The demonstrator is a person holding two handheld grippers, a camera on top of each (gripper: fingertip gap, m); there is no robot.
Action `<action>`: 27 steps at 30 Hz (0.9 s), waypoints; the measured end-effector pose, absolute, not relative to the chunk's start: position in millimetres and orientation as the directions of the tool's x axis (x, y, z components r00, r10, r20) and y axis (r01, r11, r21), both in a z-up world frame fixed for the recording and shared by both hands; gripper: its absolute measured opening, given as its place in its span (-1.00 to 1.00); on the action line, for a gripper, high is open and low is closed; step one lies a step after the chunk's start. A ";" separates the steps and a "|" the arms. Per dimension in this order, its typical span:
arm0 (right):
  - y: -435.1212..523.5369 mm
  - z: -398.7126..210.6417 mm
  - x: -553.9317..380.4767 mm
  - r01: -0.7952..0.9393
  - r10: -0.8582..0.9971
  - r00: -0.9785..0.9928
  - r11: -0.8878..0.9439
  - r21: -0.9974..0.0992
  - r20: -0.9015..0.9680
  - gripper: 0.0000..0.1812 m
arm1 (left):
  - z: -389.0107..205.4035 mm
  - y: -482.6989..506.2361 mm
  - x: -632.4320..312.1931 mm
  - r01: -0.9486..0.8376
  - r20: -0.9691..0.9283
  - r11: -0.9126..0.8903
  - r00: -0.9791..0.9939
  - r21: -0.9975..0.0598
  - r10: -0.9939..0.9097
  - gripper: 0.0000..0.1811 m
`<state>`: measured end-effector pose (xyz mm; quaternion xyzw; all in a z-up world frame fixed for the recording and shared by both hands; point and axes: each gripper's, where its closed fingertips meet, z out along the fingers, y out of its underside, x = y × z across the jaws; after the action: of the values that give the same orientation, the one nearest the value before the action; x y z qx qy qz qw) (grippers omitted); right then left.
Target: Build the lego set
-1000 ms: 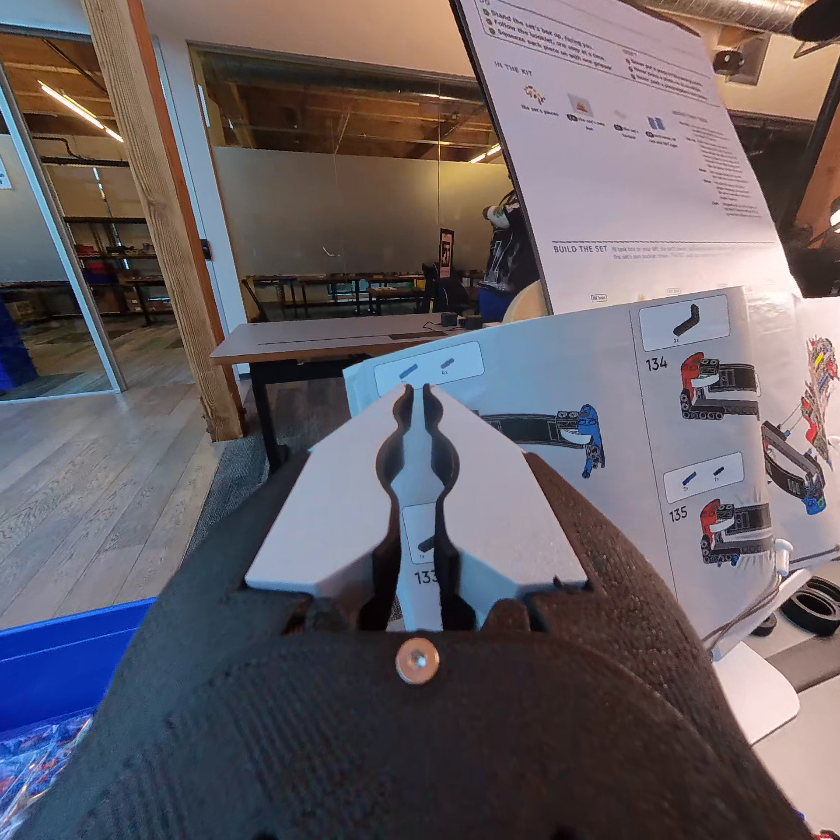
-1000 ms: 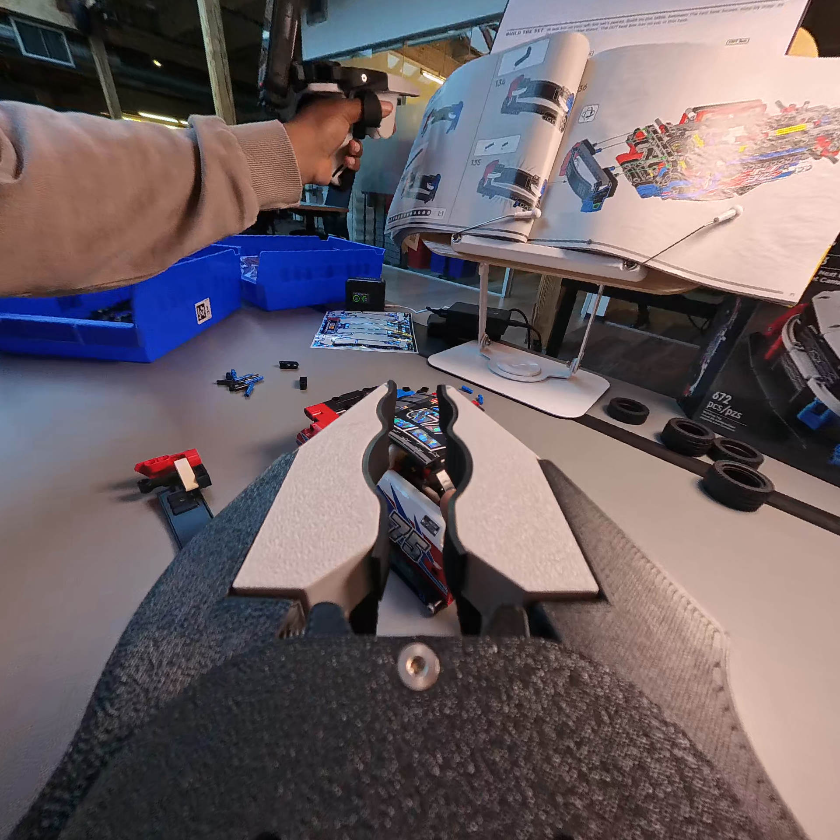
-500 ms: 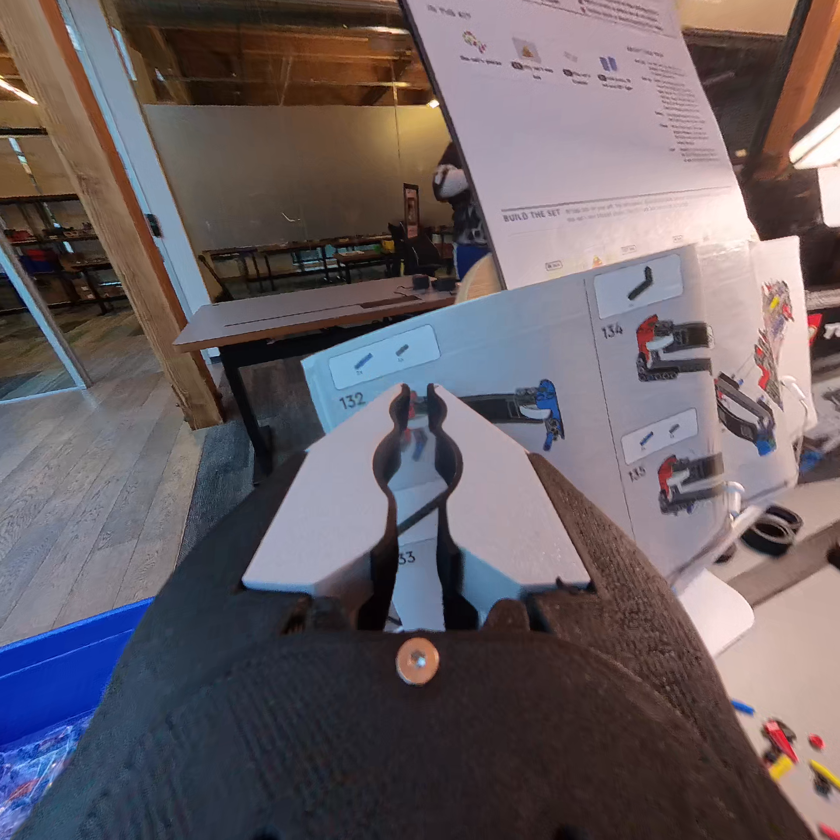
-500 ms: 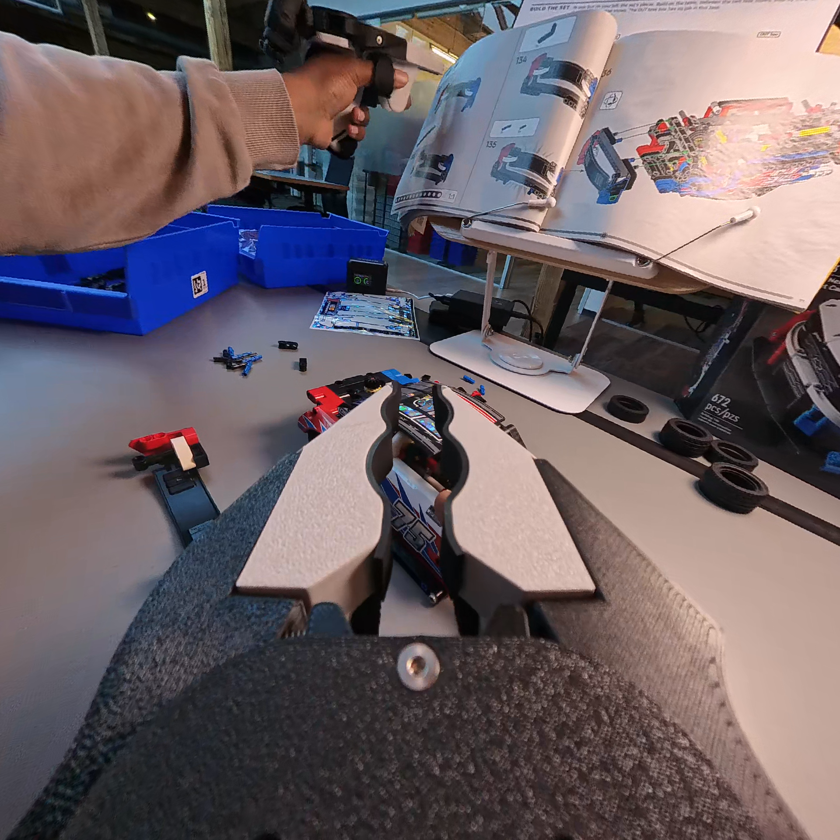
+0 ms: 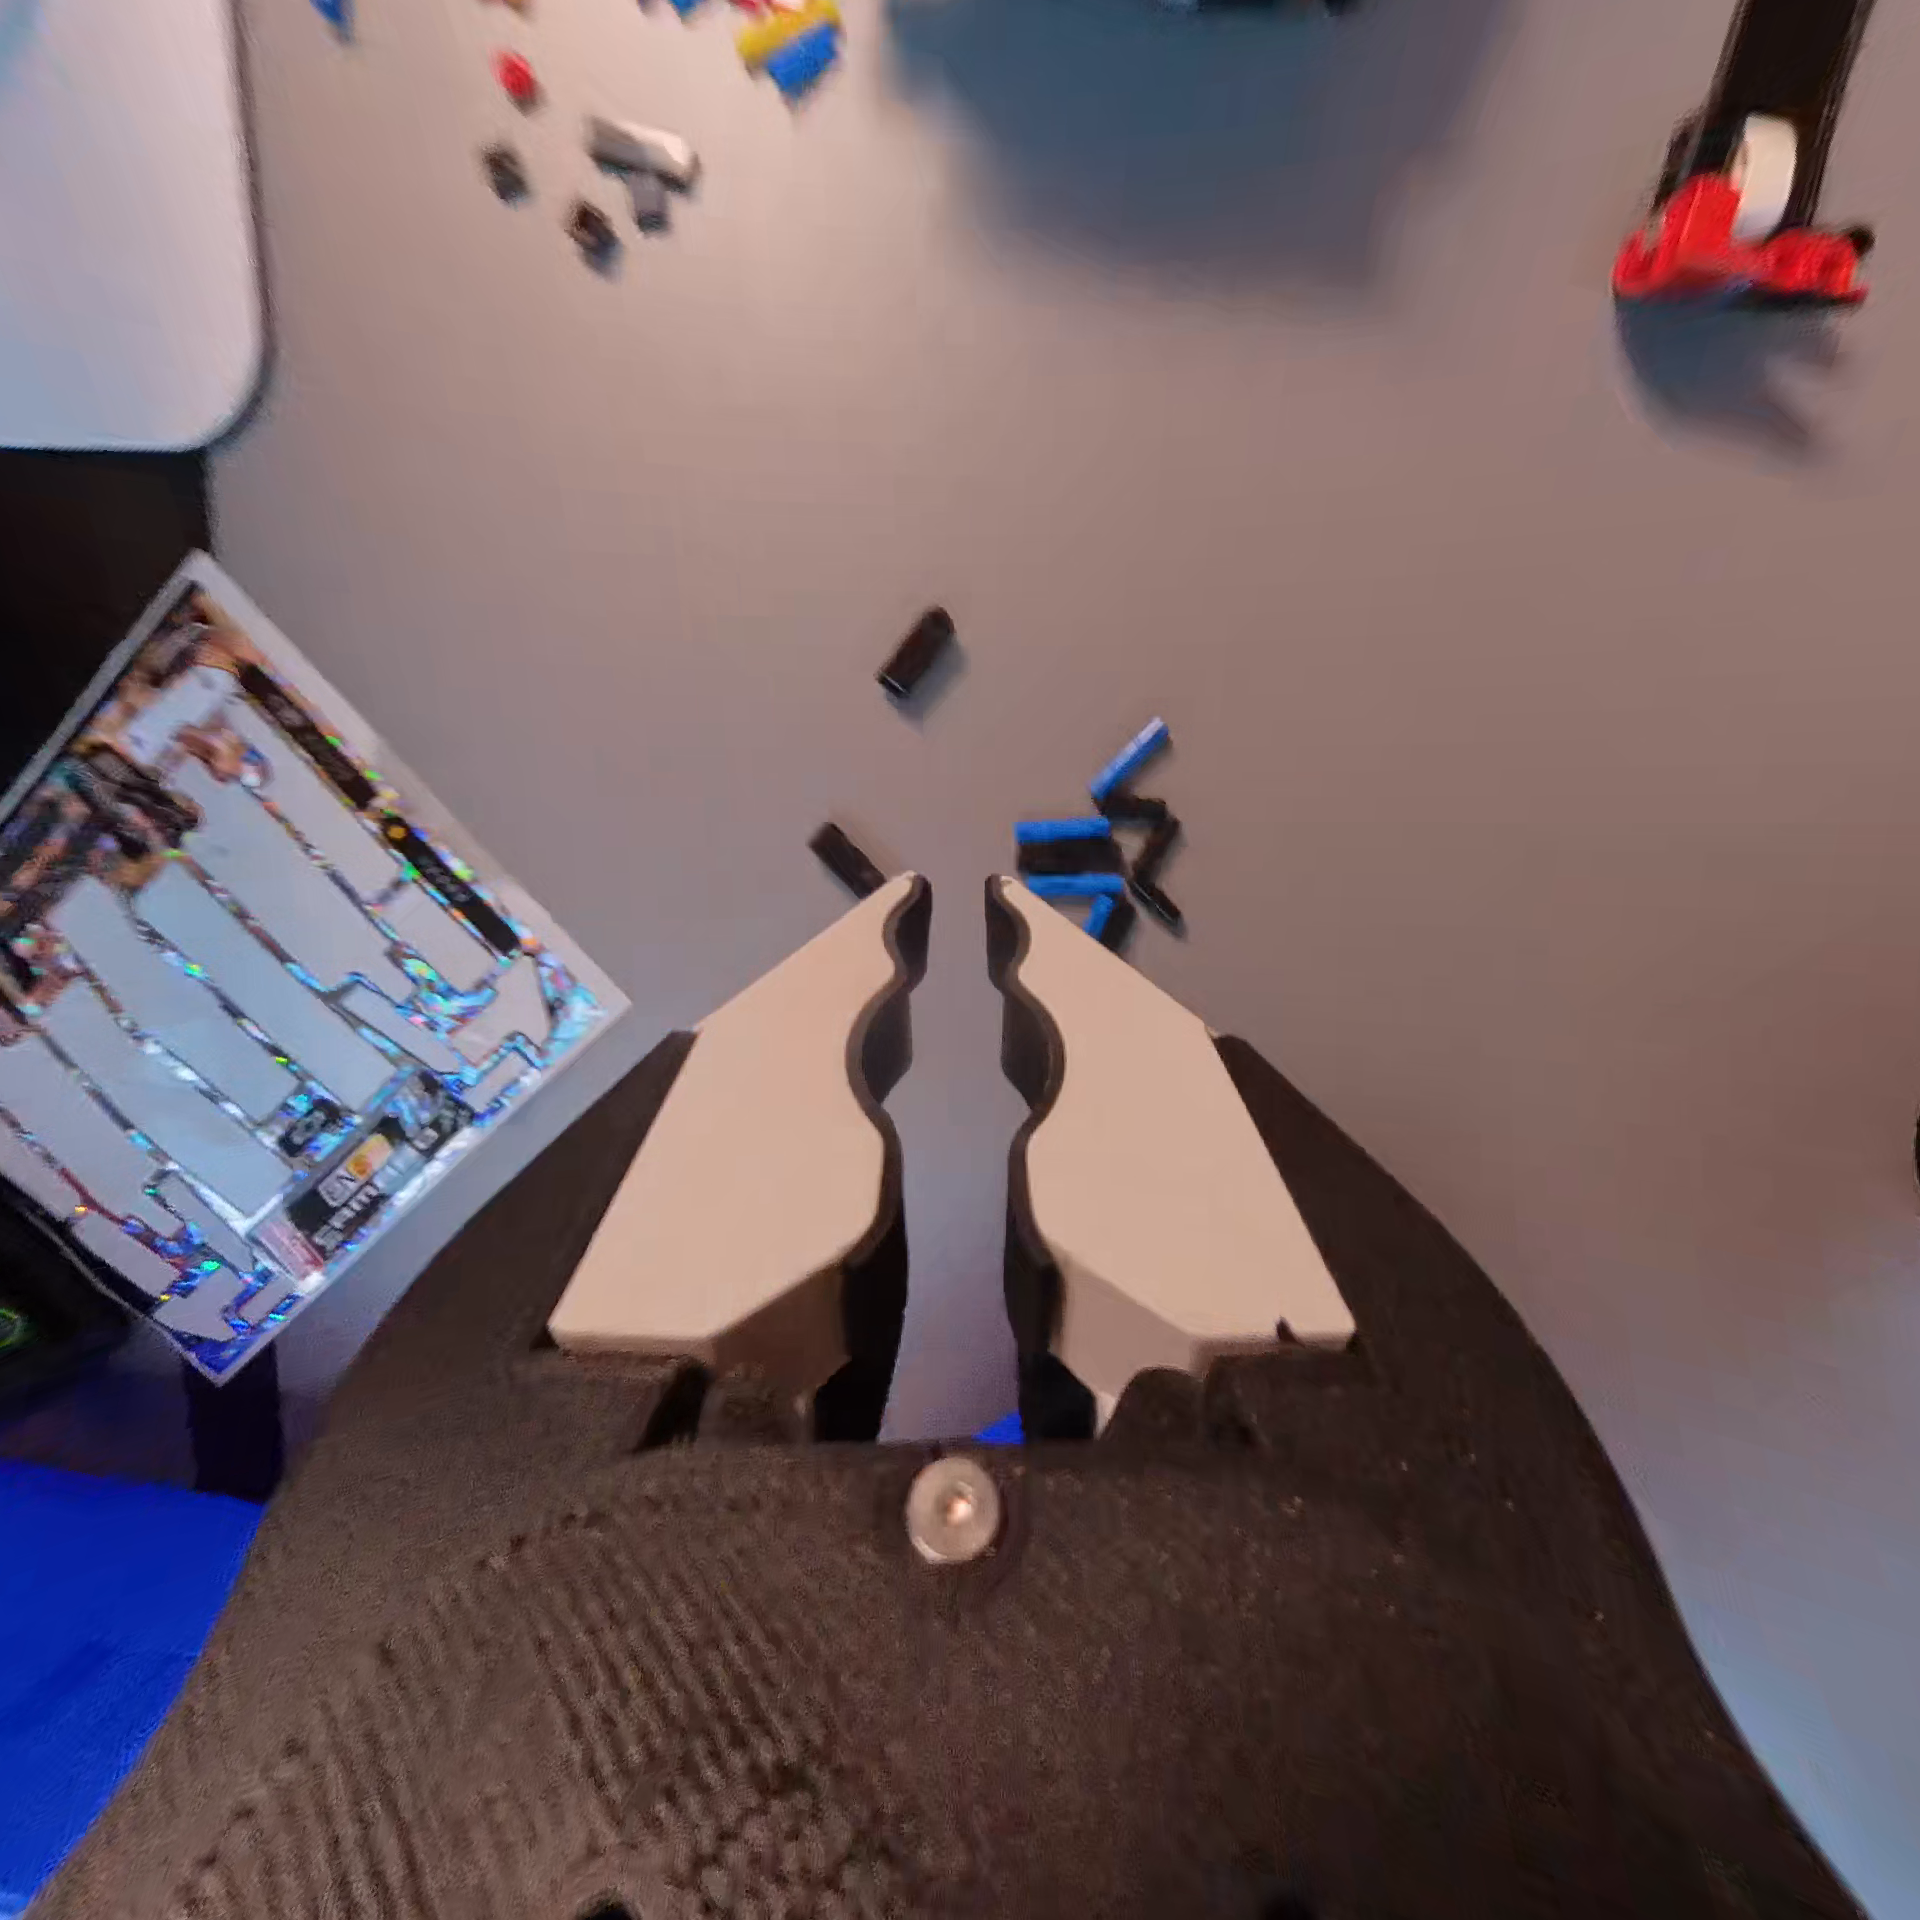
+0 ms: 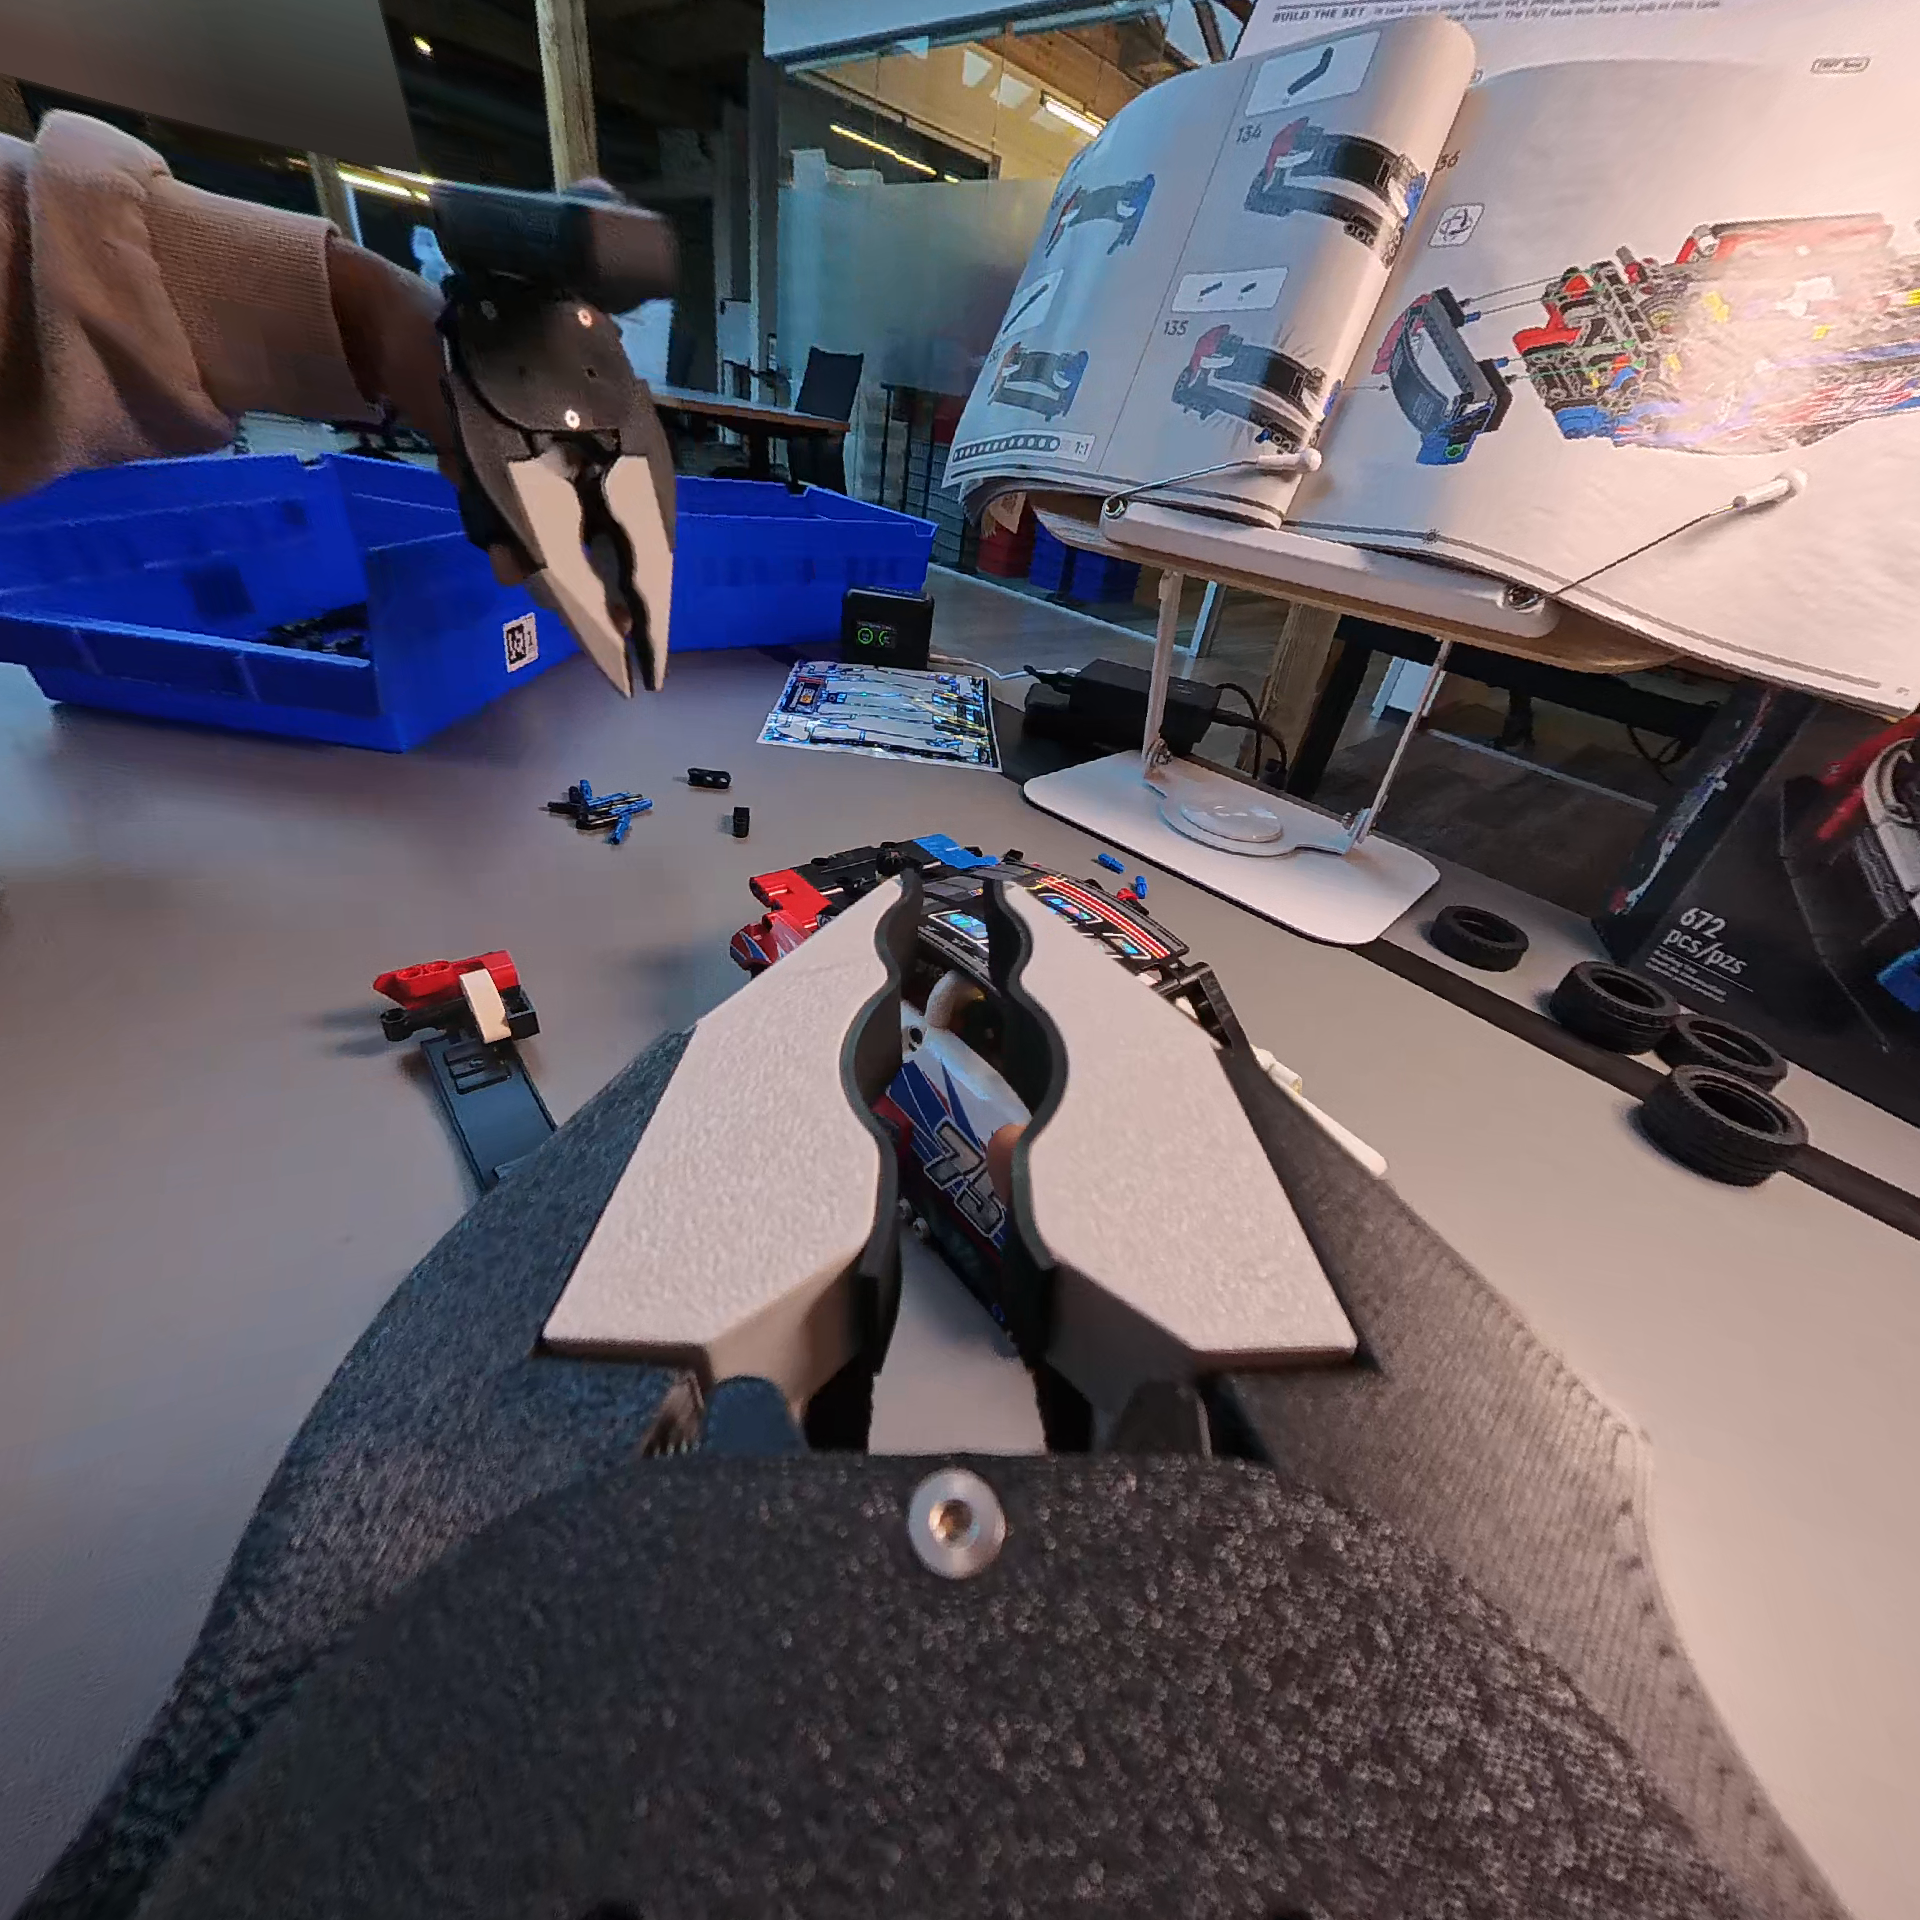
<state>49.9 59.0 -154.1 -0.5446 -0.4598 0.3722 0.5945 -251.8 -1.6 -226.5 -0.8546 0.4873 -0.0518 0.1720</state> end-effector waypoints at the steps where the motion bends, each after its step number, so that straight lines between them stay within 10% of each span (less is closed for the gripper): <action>1: 58.5 -154.4 49.6 0.058 0.945 0.295 0.127 -0.990 0.138 -0.90 | -235.9 -11.8 -255.6 -0.838 -0.074 -0.463 0.502 -0.288 -0.862 -0.91; 9: 57.0 -153.2 52.1 0.071 0.940 0.299 0.149 -0.986 0.164 -0.91 | -272.6 -33.2 -267.8 -0.896 -0.058 -0.430 0.438 -0.111 -0.897 -0.92; 27: 55.1 -154.6 51.5 0.086 0.940 0.291 0.157 -0.984 0.176 -0.91 | -260.2 -32.7 -246.8 -0.869 -0.047 -0.459 0.474 -0.182 -0.879 -0.98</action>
<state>51.5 55.1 -154.6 -0.5405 -0.4746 0.3593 0.5946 -246.8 -32.7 -260.2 -0.8538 0.5119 -0.0267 0.0906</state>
